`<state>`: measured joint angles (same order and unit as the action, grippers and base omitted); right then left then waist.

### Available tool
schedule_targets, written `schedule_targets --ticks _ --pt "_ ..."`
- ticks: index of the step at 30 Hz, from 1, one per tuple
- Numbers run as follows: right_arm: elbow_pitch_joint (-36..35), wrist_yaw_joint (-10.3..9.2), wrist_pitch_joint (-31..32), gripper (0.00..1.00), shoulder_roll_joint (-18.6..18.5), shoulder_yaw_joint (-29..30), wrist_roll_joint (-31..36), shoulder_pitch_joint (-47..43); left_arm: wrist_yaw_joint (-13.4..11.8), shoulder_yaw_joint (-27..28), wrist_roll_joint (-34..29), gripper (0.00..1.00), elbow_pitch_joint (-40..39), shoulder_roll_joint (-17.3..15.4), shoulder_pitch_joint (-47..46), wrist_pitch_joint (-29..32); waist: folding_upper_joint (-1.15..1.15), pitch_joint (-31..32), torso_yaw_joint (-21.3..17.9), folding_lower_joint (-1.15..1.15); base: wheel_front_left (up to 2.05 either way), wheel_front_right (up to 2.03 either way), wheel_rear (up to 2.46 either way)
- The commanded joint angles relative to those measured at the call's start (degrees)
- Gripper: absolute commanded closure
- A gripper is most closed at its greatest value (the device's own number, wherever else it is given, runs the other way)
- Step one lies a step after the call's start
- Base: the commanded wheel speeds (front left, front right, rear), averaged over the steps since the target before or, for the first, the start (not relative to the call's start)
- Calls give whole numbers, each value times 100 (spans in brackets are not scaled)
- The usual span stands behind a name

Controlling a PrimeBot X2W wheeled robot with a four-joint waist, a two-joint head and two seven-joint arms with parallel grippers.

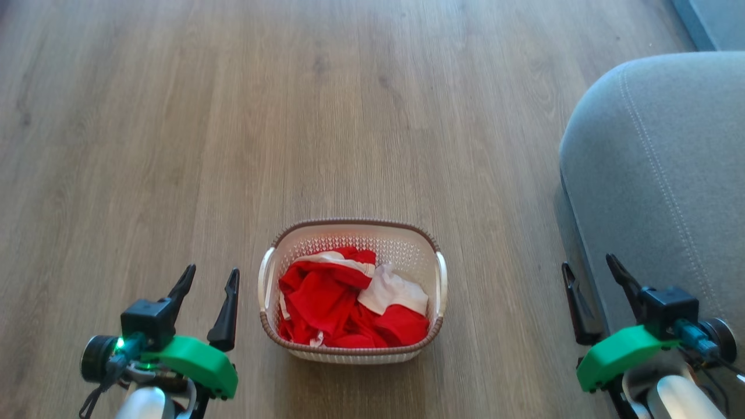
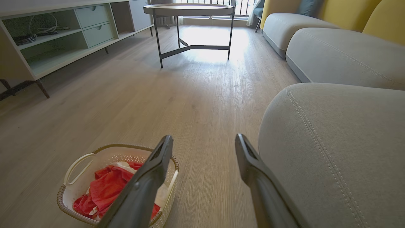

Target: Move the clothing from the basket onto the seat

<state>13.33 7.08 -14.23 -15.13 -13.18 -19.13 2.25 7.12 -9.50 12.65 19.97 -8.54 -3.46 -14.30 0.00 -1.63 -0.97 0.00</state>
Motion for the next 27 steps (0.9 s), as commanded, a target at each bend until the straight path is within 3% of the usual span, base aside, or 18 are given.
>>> schedule_targets --ticks 1,11,27 --pt "-200 41 -77 0 -142 -89 15 297 36 178 14 0 -178 -136 -294 -70 0 -66 -17 0 0 0 0" --pt "-313 41 -77 0 -26 -21 65 578 36 78 -32 0 -332 -198 -657 -70 0 -824 -152 0 0 0 0" --pt "-741 41 -77 0 262 228 274 1686 36 -33 -195 0 -529 -391 -1893 -70 0 -2920 -484 0 0 0 0"
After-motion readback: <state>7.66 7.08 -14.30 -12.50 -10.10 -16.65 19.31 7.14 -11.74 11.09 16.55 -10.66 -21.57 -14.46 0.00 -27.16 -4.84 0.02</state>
